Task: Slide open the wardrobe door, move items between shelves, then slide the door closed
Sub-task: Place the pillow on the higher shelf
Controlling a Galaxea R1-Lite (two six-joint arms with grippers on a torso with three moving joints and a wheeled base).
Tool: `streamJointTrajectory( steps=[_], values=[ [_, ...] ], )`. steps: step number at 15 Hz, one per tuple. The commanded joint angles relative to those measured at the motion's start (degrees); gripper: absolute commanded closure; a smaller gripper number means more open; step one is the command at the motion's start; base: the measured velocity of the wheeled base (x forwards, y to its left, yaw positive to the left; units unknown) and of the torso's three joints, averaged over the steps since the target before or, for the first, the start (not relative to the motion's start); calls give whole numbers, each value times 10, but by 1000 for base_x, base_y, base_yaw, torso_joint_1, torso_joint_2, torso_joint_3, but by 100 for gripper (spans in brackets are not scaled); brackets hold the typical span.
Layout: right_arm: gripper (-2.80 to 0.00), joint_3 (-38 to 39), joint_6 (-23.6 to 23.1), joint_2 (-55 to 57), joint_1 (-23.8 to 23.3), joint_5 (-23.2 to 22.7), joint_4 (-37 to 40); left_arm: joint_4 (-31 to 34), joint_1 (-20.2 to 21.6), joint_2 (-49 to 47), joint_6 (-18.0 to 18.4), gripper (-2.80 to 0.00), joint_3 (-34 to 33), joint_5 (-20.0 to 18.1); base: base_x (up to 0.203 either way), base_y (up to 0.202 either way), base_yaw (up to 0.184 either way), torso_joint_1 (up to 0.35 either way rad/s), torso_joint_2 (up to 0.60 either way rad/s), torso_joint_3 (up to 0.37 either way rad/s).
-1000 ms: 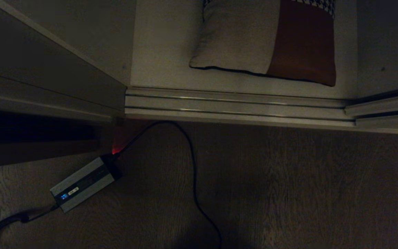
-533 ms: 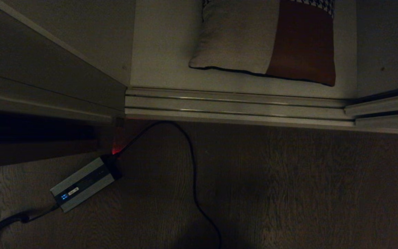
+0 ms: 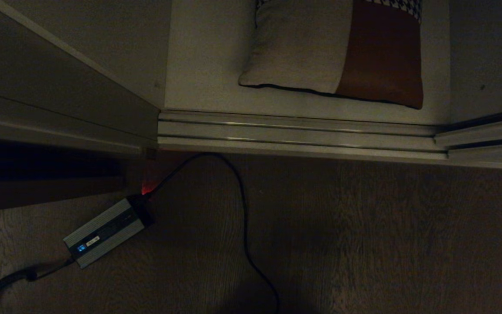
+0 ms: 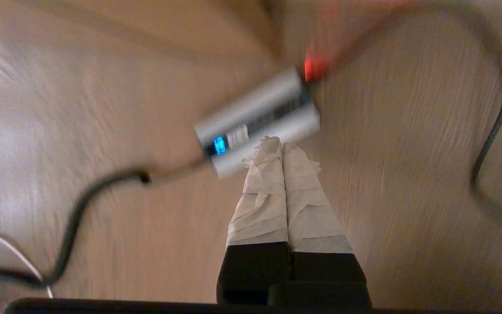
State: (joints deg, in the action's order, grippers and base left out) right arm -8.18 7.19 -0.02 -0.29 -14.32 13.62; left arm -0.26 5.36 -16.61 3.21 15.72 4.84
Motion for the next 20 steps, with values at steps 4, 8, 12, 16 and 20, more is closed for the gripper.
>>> streamJointTrajectory(
  steps=[4,8,12,16,20],
  values=[
    [0,2,3,-2,-1,12,-1,-54,0,3,59,0,-150,-41,0,0,0,0,0,0],
    [0,4,4,-2,-1,36,0,-17,0,3,59,0,-157,-63,0,0,0,0,0,0],
    [0,13,4,0,-1,93,-2,4,0,3,24,0,-157,-68,0,0,0,0,0,0],
    [0,13,2,-1,0,98,-3,4,0,4,21,0,-157,-67,0,0,0,0,0,0],
    [0,28,-65,-2,-1,168,-7,3,0,4,21,0,-157,-67,0,0,0,0,0,0]
  ],
)
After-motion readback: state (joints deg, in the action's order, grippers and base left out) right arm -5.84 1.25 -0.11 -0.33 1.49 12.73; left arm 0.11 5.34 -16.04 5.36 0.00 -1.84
